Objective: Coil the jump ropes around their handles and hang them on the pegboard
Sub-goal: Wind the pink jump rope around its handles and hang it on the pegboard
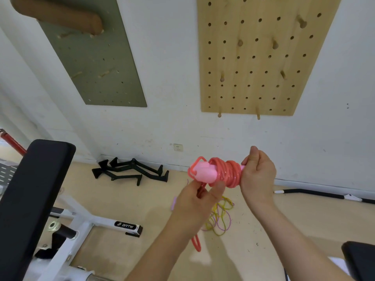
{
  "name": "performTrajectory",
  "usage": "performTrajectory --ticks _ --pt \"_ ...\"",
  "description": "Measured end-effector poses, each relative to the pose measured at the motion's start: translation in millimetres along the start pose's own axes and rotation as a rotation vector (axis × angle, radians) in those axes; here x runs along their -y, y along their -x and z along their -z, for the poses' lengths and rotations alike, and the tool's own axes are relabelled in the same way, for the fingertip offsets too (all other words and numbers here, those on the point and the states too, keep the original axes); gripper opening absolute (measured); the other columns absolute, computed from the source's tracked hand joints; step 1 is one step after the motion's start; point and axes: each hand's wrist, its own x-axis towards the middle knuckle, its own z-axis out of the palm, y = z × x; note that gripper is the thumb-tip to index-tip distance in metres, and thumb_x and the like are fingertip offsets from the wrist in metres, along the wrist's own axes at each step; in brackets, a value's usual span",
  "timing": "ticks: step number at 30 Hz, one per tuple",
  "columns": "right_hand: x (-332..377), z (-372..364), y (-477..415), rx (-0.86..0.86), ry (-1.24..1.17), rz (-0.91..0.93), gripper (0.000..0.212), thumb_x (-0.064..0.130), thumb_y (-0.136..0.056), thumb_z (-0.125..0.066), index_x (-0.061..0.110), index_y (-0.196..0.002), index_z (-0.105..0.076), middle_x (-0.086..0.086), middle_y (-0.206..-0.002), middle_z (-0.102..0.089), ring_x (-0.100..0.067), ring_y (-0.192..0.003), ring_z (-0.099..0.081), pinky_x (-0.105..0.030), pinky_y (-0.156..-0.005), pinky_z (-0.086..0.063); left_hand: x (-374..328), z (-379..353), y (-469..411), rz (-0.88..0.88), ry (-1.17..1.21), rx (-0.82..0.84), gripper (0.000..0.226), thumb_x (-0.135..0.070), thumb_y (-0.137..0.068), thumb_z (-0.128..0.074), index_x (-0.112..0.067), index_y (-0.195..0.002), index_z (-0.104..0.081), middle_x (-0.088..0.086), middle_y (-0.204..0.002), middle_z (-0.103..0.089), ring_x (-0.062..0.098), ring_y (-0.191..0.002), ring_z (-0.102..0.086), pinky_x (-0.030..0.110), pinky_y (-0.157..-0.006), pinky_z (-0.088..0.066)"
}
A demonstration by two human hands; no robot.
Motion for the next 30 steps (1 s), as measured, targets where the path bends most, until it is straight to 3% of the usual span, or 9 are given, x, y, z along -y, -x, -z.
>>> performTrajectory --ticks 4,7,9,12,15,19,23,27,30 --pt "1.1 -1.2 23.8 0.039 0.063 0.150 0.037 0.034 -0.098 -0.028 0.015 -0.068 -0.039 0.006 -0.052 -0.042 -0.010 -0.048 -0.047 -0.031 -0.052 -0.030 -12.0 4.7 -4.8 0.076 0.260 -0.126 0.045 -0.052 -0.082 -0.059 -0.021 -0.051 -0.056 -0.013 -0.043 -0.035 0.006 -0.040 -0.030 0.019 -0.042 -0.026" --pt "6.3 15.0 25.4 0.348 0.310 0.174 0.038 0.051 -0.096 -0.024 0.024 -0.074 -0.039 0.004 -0.055 -0.048 -0.026 -0.057 -0.051 -0.038 -0.055 -0.037 -11.8 22.5 -9.8 -0.025 0.139 -0.093 0.037 -0.034 -0.088 -0.060 -0.016 -0.057 -0.050 -0.014 -0.042 -0.032 0.003 -0.039 -0.028 0.013 -0.040 -0.027" --pt "21.5 30.4 15.3 0.504 0.322 0.162 0.044 0.067 -0.087 -0.027 0.029 -0.092 -0.049 0.009 -0.069 -0.058 -0.012 -0.071 -0.057 -0.034 -0.065 -0.042 -10.7 38.6 -14.8 -0.112 0.002 -0.012 0.035 -0.033 -0.088 -0.063 -0.012 -0.062 -0.055 -0.013 -0.046 -0.035 0.002 -0.043 -0.031 0.016 -0.044 -0.028" --pt "44.5 32.9 3.5 0.836 0.120 -0.012 0.063 0.077 -0.076 -0.033 0.029 -0.111 -0.055 0.012 -0.096 -0.067 0.002 -0.095 -0.060 -0.020 -0.086 -0.046 -14.4 47.4 -18.1 -0.192 -0.019 0.163 0.024 -0.030 -0.084 -0.062 -0.020 -0.062 -0.059 -0.015 -0.047 -0.045 -0.002 -0.048 -0.038 0.012 -0.049 -0.032" --pt "47.6 24.2 13.4 1.094 -0.277 -0.363 0.056 0.057 -0.083 -0.054 0.012 -0.116 -0.059 -0.016 -0.103 -0.070 -0.034 -0.090 -0.069 -0.044 -0.080 -0.056 -18.5 45.0 -19.1 -0.213 0.057 0.271 0.011 -0.028 -0.080 -0.057 -0.021 -0.075 -0.063 -0.017 -0.059 -0.060 -0.005 -0.058 -0.052 0.010 -0.057 -0.041" --pt "42.1 15.0 22.5 0.926 -0.377 -0.393 0.049 0.045 -0.082 -0.057 0.002 -0.104 -0.057 -0.021 -0.080 -0.066 -0.029 -0.058 -0.063 -0.029 -0.049 -0.048 -10.5 46.5 -19.7 -0.107 0.143 0.306 0.021 -0.025 -0.090 -0.058 -0.021 -0.069 -0.058 -0.011 -0.047 -0.044 0.003 -0.041 -0.034 0.012 -0.043 -0.028" --pt "32.1 8.5 15.1 0.705 -0.465 -0.382 0.043 0.036 -0.088 -0.058 -0.003 -0.104 -0.054 -0.025 -0.080 -0.062 -0.029 -0.056 -0.058 -0.026 -0.043 -0.044 4.9 50.1 -21.9 -0.005 0.194 0.236 0.023 -0.015 -0.095 -0.053 -0.022 -0.110 -0.068 -0.005 -0.061 -0.039 0.010 -0.044 -0.027 0.017 -0.041 -0.023" --pt "23.9 9.5 10.2 0.702 -0.413 -0.361 0.034 0.029 -0.090 -0.059 -0.002 -0.102 -0.050 -0.027 -0.081 -0.063 -0.029 -0.061 -0.053 -0.030 -0.047 -0.039 16.6 48.6 -16.3 -0.183 -0.105 -0.048 0.048 -0.013 -0.094 -0.054 -0.059 -0.088 -0.067 -0.005 -0.057 -0.048 0.012 -0.045 -0.039 0.023 -0.046 -0.038" --pt "18.4 6.6 15.1 0.696 -0.277 -0.289 0.023 0.028 -0.092 -0.059 0.008 -0.100 -0.051 -0.024 -0.082 -0.066 -0.024 -0.056 -0.057 -0.035 -0.053 -0.044 10.0 42.3 -5.6 -0.495 -0.446 -0.213 0.033 -0.020 -0.086 -0.060 -0.047 -0.104 -0.060 -0.010 -0.076 -0.059 0.003 -0.054 -0.051 0.023 -0.054 -0.049"
